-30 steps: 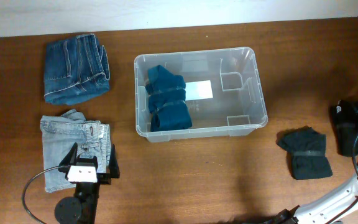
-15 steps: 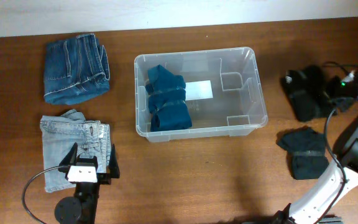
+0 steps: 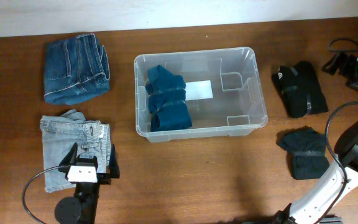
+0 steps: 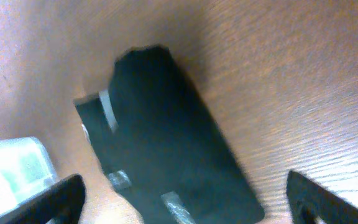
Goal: Pack container
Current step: 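Move the right gripper to the black folded garment at right and grasp it, then lift the black garment with the right gripper and carry it over the bin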
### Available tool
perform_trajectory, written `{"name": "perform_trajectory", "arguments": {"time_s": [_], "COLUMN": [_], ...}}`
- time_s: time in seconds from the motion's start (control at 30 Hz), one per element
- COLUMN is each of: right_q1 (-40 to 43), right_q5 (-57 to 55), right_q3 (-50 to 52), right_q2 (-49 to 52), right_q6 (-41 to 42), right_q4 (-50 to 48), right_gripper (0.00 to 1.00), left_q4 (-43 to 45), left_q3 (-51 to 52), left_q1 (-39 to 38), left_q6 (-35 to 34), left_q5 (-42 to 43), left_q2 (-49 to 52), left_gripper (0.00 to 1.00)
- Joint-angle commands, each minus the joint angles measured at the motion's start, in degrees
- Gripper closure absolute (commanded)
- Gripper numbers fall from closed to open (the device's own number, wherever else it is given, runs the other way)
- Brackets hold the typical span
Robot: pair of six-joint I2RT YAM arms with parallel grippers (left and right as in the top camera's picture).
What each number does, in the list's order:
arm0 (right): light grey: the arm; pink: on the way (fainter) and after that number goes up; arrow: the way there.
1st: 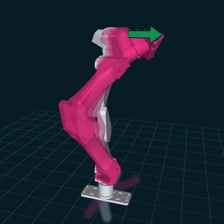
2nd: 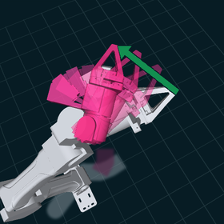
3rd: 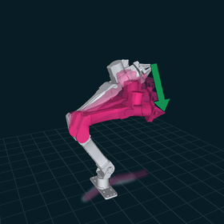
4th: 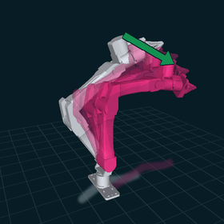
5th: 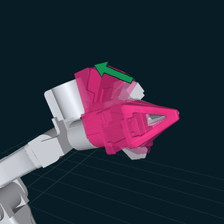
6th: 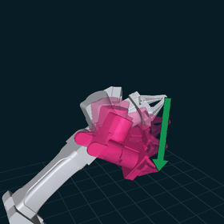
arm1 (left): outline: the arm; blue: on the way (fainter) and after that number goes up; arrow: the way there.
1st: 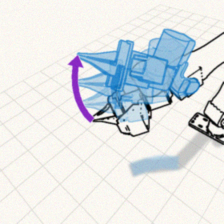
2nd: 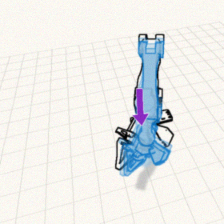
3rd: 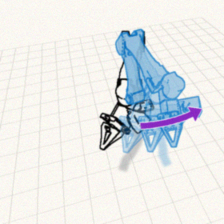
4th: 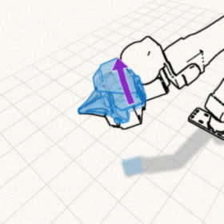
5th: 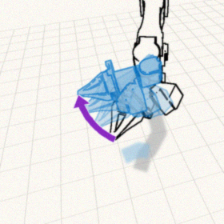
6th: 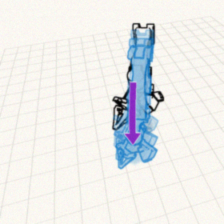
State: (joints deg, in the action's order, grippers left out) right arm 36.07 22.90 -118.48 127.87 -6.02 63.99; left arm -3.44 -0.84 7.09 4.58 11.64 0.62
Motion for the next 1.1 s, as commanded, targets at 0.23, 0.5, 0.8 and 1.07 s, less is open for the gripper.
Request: {"name": "perform_trajectory", "arguments": {"time_s": [0.23, 0.5, 0.8, 1.07], "right_q1": [-0.07, -0.11, -0.85, -3.1], "right_q5": [3.26, 4.02, 6.97, 7.32], "right_q3": [0.09, 0.09, 0.09, 0.09], "right_q2": [5.27, 9.6, 13.64, 14.12], "right_q6": [-22.01, -23.78, -23.78, -23.78], "right_q4": [0.42, -1.88, -2.25, -1.31], "right_gripper": [0.0, 0.0, 0.0, 0.01], "left_q4": [-0.07, -0.04, -0.04, -0.04], "left_q3": [0.31, 0.31, 0.33, 0.31], "left_q1": [0.2, 0.2, 0.2, 0.2], "left_q6": [0.7, 0.7, 0.7, 0.7], "left_q5": [0.61, 0.63, 0.63, 0.61], "left_q2": [-0.28, -0.28, -0.28, -0.28], "left_gripper": [0.01, 0.01, 0.01, 0.01]}}
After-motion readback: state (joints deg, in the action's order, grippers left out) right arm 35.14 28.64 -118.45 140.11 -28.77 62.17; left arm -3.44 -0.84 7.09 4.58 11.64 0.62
